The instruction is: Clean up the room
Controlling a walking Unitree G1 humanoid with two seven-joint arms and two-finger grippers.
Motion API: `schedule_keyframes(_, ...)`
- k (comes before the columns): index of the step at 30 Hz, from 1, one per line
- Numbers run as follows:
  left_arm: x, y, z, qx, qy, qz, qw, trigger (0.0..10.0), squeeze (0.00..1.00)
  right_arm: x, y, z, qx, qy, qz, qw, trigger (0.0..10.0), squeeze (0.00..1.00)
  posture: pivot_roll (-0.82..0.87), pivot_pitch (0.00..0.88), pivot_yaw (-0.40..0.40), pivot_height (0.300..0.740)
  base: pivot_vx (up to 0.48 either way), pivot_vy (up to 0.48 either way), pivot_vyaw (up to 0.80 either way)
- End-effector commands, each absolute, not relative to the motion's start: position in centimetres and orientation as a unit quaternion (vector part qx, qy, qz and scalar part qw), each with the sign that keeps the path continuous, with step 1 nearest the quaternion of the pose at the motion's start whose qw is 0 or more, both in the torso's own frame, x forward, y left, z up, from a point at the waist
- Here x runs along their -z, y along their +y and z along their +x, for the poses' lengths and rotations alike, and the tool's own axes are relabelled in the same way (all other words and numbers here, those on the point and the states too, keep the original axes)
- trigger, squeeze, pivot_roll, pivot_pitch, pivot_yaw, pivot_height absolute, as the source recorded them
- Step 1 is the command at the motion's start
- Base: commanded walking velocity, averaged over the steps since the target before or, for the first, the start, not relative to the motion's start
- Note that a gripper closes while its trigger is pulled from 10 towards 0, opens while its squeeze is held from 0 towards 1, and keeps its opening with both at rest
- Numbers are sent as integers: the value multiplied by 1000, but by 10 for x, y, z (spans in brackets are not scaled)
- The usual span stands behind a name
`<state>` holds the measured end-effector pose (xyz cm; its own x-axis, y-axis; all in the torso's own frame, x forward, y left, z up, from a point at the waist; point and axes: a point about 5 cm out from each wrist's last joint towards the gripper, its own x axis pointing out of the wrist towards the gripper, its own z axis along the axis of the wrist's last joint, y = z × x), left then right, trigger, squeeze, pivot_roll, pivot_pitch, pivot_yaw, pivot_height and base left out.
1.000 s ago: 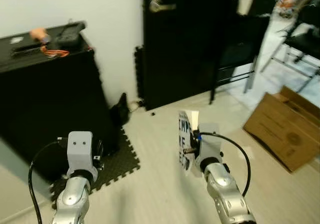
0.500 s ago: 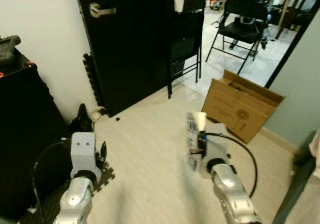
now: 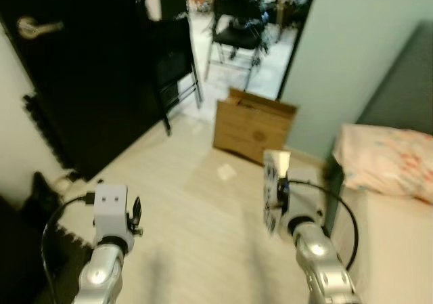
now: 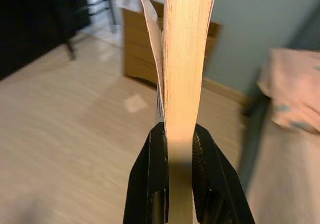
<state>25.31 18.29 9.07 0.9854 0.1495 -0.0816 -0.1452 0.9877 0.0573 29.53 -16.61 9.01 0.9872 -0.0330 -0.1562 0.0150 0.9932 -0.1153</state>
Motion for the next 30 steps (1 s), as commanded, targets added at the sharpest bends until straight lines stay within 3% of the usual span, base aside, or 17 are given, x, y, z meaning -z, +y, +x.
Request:
schedule_keyframes(1,-85,184,252,-76,57,30,995,10000,0,-90,-166,295,15,79,-57,995,10000,0,-81,110,-7,740,0,0,-800)
schedule_keyframes(12,-87,180,258,-60,57,30,996,10000,0,-90,-173,292,43,82,-44,995,10000,0,-85,113,23,740,0,0,-800)
schedule_keyframes(30,-94,180,261,-71,37,10,997,10000,0,-94,-172,298,38,77,-52,995,10000,0,-74,92,-3,740,0,0,-711)
